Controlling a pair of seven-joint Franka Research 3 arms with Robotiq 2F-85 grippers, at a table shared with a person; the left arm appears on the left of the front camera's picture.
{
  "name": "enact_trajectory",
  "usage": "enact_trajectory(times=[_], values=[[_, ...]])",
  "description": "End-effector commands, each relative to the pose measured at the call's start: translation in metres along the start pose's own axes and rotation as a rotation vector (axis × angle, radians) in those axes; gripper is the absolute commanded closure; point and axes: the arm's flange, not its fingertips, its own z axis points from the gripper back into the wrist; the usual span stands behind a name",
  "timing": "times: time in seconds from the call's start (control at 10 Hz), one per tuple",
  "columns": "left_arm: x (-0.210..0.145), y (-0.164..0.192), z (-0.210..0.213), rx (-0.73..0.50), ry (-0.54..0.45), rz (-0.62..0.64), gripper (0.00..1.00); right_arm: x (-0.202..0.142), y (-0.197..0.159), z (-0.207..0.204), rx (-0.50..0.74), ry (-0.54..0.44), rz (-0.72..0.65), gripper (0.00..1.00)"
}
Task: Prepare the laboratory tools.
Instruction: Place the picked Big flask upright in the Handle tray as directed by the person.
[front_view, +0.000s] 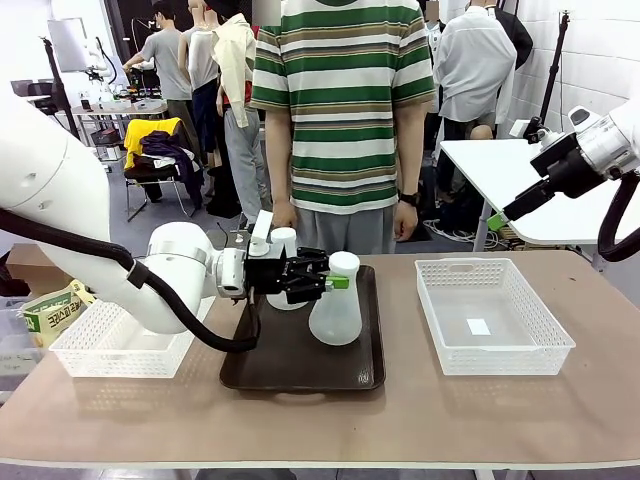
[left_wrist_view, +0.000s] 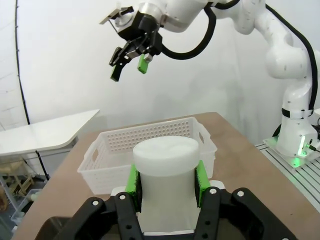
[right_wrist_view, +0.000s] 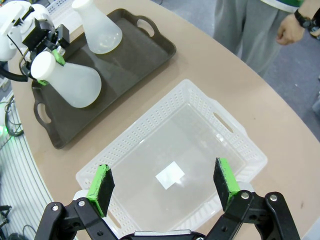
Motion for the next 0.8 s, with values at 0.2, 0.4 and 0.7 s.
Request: enact_trajectory(times=[0.2, 0.4, 0.7], values=[[-0.005, -0.002, 0.010, 0.073, 0.001, 0.068, 0.98, 0.002, 0.001, -0.001, -0.013, 0.012, 0.002, 0.00], [0.000, -0.005, 0.014, 0.059, 0.000, 0.067, 0.61, 0.002, 0.001, -0.001, -0.013, 0.012, 0.002, 0.00], [0.003, -0.011, 0.027, 0.095, 0.044, 0.077, 0.01, 0.002, 0.001, -0.001, -0.013, 0.012, 0.002, 0.00]])
